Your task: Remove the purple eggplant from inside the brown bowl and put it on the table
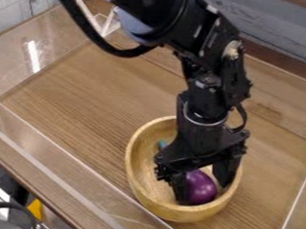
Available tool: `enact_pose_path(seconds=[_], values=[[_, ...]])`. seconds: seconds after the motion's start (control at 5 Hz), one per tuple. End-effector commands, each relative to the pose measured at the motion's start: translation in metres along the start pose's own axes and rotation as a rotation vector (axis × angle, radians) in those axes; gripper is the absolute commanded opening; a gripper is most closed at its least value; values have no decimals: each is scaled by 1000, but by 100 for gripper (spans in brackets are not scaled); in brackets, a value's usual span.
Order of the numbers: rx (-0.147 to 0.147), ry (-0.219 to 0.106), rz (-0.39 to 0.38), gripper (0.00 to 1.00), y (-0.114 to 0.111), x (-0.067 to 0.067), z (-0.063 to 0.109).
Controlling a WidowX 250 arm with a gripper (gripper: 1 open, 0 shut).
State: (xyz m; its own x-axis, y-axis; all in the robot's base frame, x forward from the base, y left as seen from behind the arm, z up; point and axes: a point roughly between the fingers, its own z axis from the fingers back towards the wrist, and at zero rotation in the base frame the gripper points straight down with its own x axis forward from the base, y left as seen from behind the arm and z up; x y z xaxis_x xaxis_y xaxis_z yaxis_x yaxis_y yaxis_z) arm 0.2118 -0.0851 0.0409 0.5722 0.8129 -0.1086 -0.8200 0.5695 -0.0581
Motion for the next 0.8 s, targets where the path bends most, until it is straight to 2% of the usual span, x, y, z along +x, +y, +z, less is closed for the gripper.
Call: enact_pose_path(seconds=[0.0, 0.4, 0.6], values=[[-41, -11, -70, 100, -8, -2, 10], [-46, -4, -194, 100, 5, -8, -8], [-52, -8, -167, 100, 4, -5, -4]])
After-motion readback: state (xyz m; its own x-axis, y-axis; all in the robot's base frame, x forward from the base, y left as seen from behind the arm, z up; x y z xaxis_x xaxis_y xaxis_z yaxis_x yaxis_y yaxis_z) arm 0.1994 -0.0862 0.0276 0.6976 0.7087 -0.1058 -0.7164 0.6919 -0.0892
